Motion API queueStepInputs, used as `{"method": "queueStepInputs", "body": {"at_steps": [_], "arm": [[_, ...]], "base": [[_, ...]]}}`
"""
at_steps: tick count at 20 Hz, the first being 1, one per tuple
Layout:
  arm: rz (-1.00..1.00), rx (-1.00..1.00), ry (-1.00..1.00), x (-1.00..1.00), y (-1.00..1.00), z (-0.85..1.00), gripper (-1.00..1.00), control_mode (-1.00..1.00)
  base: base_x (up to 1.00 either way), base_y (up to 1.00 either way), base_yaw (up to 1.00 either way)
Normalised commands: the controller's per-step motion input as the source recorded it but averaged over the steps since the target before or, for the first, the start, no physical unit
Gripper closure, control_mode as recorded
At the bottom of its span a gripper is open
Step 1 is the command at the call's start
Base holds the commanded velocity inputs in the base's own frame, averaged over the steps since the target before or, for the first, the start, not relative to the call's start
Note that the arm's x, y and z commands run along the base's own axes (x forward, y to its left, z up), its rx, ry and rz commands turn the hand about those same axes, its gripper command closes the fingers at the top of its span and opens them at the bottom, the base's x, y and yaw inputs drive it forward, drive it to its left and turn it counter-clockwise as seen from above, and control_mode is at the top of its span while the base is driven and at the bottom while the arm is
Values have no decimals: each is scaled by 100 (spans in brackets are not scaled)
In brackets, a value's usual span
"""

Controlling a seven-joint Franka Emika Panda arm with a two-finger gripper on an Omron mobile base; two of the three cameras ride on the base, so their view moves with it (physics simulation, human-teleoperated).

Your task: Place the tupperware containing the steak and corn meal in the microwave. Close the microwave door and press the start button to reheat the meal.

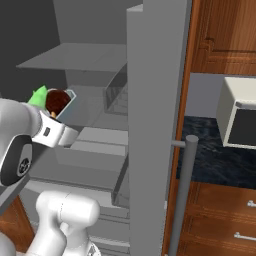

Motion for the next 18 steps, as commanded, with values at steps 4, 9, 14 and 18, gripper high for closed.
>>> {"method": "queueStepInputs", "body": {"at_steps": [4,9,14,18], "arm": [[0,0,0,0,0,0,100,100],[0,0,0,0,0,0,100,100],[0,0,0,0,0,0,100,100],[0,0,0,0,0,0,100,100]], "base": [[-8,0,0],[-40,0,0],[-67,0,0],[-70,0,0]]}}
